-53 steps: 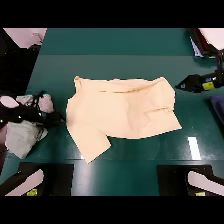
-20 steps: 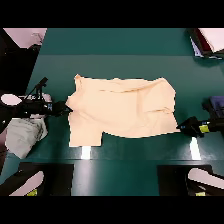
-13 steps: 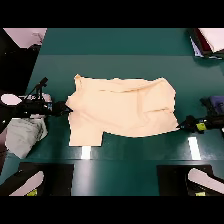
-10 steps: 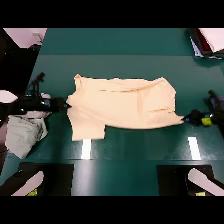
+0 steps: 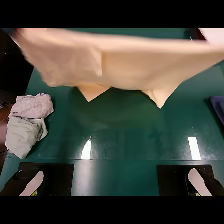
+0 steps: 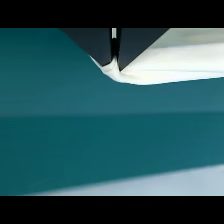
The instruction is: Fold the shirts.
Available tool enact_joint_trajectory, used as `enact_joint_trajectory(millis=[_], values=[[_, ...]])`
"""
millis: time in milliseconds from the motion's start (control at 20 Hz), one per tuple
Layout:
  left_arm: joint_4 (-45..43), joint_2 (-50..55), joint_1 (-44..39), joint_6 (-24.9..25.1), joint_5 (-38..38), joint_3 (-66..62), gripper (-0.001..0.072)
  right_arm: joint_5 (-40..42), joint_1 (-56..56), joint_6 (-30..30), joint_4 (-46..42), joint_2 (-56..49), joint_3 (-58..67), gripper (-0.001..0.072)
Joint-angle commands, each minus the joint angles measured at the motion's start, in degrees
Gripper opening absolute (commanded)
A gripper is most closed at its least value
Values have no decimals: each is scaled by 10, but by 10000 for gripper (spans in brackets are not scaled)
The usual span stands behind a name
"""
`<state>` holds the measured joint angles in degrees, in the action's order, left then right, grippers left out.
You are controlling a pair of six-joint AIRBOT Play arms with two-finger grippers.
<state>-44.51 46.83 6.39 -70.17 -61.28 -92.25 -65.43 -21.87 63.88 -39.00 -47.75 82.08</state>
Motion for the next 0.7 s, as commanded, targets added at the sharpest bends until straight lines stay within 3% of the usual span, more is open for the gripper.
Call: enact_joint_trajectory(millis=[0, 200, 350, 500, 650], values=[[-1, -8, 0, -2, 3, -210, 22, 40, 0, 2, -7, 31, 155, 15], [0, -9, 0, -53, 11, -349, 23, 29, 0, 31, -100, 46, 260, 15], [11, -9, 0, -81, 1, -374, 22, -28, 0, 74, -201, 38, 329, 14], [10, -8, 0, -96, -23, -305, 22, -126, 0, 96, -236, -9, 391, 14], [3, 1, 0, -100, -57, -160, 22, -203, 6, 107, -235, -69, 364, 14]])
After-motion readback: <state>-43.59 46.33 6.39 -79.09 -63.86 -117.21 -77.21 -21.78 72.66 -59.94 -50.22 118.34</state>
